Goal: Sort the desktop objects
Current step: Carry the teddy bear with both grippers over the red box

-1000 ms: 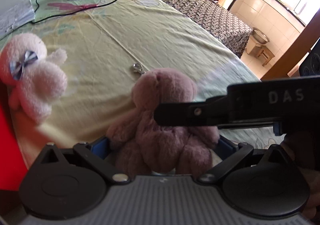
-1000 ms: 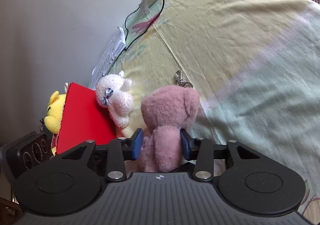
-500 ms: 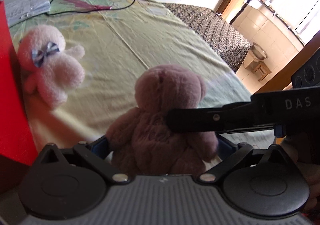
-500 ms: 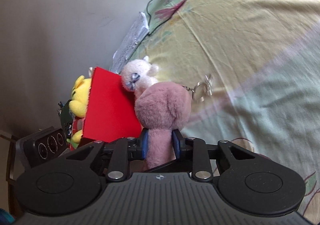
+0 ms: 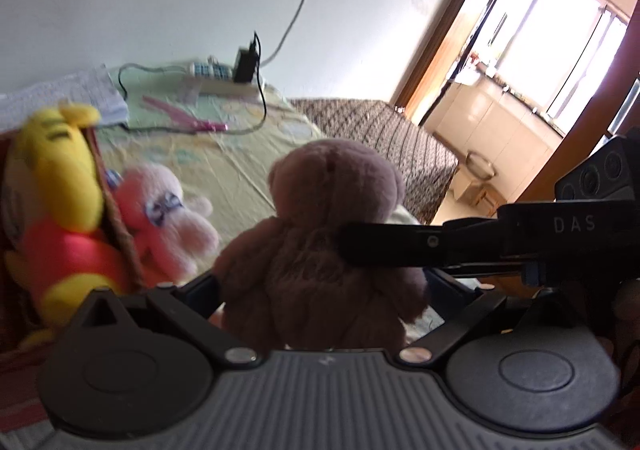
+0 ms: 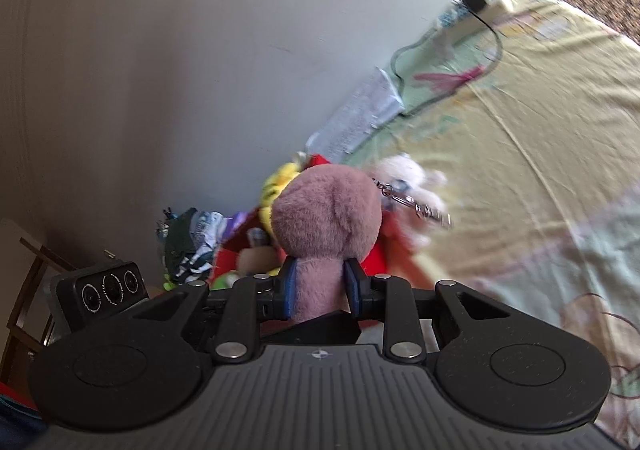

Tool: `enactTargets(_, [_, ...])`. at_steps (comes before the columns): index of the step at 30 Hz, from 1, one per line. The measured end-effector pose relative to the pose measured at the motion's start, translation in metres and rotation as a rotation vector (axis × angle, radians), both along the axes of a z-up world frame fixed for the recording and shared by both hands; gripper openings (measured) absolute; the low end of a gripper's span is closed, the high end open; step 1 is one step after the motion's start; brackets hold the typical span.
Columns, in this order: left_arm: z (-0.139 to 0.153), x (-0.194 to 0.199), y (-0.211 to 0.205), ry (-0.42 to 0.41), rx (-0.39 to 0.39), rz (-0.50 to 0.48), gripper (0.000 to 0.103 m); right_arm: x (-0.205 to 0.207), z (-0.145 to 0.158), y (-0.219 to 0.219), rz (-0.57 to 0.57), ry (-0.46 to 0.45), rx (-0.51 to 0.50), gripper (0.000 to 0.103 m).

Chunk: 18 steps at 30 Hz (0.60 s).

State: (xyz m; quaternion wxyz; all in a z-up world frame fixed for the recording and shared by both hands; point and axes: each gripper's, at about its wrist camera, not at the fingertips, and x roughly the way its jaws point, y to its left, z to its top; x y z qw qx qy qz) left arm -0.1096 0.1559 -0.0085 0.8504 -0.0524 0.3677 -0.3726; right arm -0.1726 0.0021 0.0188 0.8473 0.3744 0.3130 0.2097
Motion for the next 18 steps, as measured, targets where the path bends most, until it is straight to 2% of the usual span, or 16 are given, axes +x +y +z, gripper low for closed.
enactTargets(10, [0.051, -0.004, 0.081, -0.147, -0.042, 0.093, 0.101, 0.021, 0.042, 0.069, 0.074, -0.181, -0.009, 0.027])
enactTargets(18, [0.079, 0.008, 0.134, -0.273, -0.038, 0.181, 0.101, 0.061, 0.06, 0.118, 0.118, -0.274, -0.036, 0.027])
